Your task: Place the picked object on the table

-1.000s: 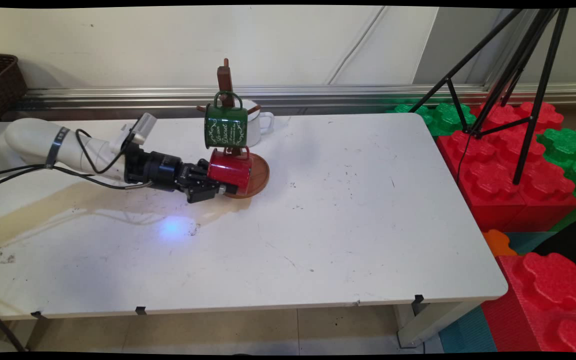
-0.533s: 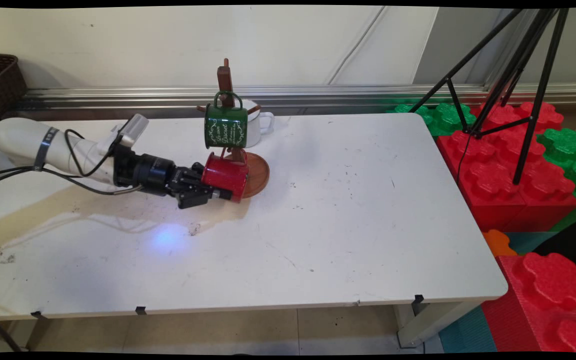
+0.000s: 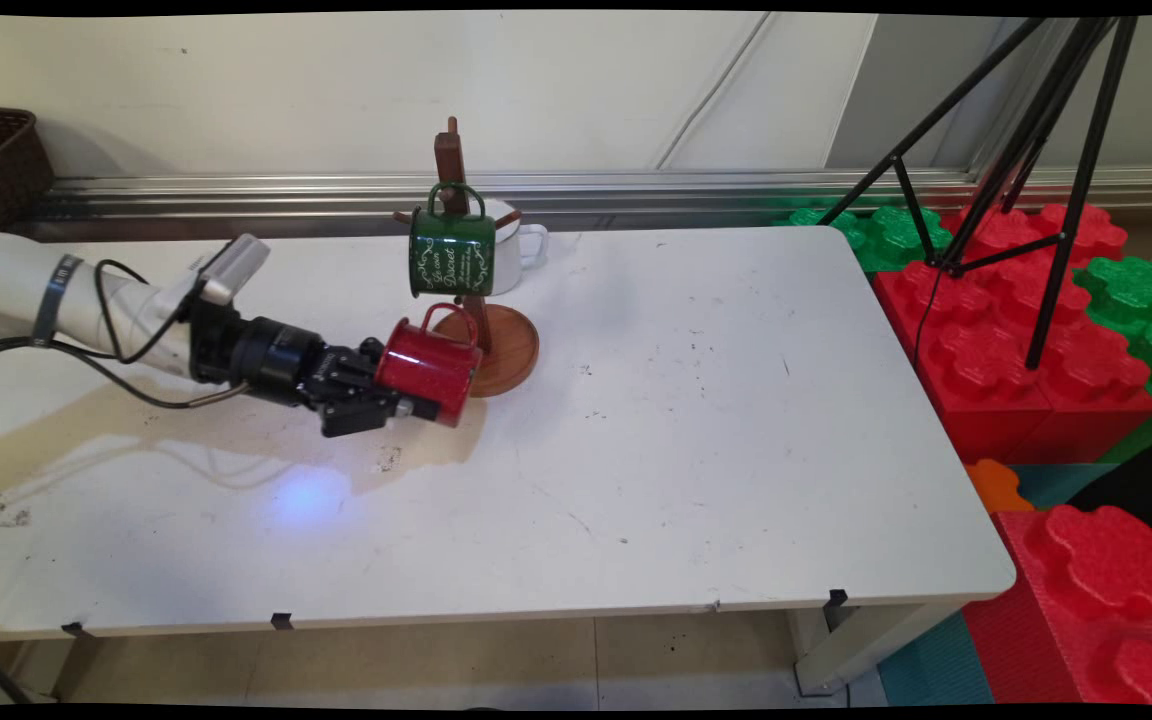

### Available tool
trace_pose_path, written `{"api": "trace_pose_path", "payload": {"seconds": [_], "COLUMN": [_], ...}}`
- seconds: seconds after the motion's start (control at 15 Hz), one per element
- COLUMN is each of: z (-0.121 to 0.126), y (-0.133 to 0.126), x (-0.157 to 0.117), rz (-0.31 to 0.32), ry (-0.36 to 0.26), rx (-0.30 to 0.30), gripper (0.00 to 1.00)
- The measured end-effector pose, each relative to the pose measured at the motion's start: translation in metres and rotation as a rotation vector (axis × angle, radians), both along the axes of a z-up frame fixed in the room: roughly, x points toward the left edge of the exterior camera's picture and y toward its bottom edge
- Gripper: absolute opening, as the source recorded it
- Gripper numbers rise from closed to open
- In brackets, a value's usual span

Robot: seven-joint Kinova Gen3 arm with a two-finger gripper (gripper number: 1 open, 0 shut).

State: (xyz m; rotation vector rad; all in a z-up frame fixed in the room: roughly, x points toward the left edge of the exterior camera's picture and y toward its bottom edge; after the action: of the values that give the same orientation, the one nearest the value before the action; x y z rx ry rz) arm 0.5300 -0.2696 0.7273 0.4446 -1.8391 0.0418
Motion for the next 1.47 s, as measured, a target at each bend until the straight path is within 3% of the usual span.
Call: {"api": "trace_pose_path", "payload": {"seconds": [0.93, 1.47], "z": [0.043, 0.077], "y": [0.038, 0.067], "x": [0.061, 0.116], "rz": [-0.051, -0.104], "ry": [-0.157, -0.332], "rx": [-0.047, -0.116], "gripper": [0.0, 0.0]}}
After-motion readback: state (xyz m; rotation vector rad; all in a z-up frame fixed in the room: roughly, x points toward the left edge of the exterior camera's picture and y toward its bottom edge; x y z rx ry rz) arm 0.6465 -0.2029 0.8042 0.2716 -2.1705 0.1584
